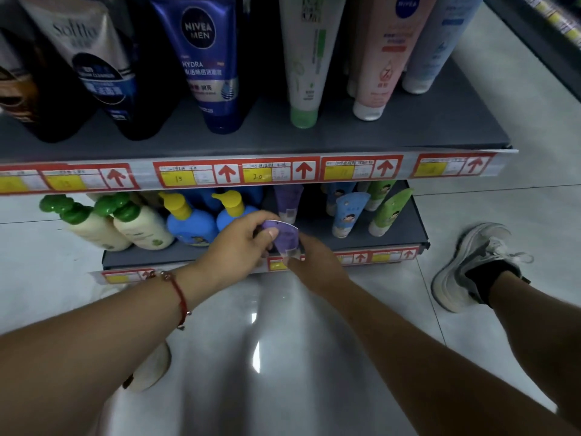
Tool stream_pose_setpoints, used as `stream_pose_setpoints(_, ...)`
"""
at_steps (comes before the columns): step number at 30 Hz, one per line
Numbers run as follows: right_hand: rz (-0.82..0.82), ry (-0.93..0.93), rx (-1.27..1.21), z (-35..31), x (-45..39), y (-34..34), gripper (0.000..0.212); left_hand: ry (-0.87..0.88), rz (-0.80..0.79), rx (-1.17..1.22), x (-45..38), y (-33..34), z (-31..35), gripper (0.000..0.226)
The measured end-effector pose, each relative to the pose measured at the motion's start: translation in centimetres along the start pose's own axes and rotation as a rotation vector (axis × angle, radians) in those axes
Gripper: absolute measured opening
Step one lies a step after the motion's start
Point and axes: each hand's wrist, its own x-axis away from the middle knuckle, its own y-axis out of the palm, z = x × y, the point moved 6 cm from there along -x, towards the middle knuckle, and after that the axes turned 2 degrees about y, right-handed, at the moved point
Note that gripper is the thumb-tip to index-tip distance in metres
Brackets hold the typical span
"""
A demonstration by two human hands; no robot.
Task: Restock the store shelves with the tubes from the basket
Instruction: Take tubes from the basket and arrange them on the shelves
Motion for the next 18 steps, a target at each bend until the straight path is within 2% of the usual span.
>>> stream_pose_setpoints(3,-0.003,0.018,-0.052,0.2,0.6,0.9,0.032,-0.099,0.044,0.114,1.1,-0.3,0.0,0.018)
stream_pose_setpoints(5,0.027,0.015,-0.088,-0.1,1.0,1.6,0.03,-0.223,0.05,0.145,1.7,-0.1,-0.7,0.048)
stream_pose_setpoints(7,0.056,-0.013,-0.122,-0.8,1.7,2.2,0.024,-0.268,0.027,0.106,2.1,0.5,-1.3,0.066)
stream_pose_setpoints(11,0.002,-0.091,-0.081,-1.9,2.9,3.4,0.024,-0.366,0.077,0.044,2.6,0.1,-3.5,0.057)
stream_pose_setpoints(13,-0.116,0.019,-0.246,-0.7,2.3,3.8,0.036,-0.399,0.046,0.054,2.5,-0.6,-3.8,0.053)
stream_pose_setpoints(14,-0.122,0.102,-0.31,0.2,1.8,3.6,0.043,-0.404,0.028,0.07,2.4,-0.8,-3.7,0.053)
stream_pose_setpoints(15,-0.08,0.179,-0.332,1.0,1.3,3.0,0.044,-0.406,0.019,0.085,2.4,-1.1,-3.7,0.054)
stream_pose_setpoints(18,0.151,0.261,-0.237,2.9,-0.8,1.3,0.043,-0.403,0.002,0.143,2.2,-1.3,-3.5,0.044)
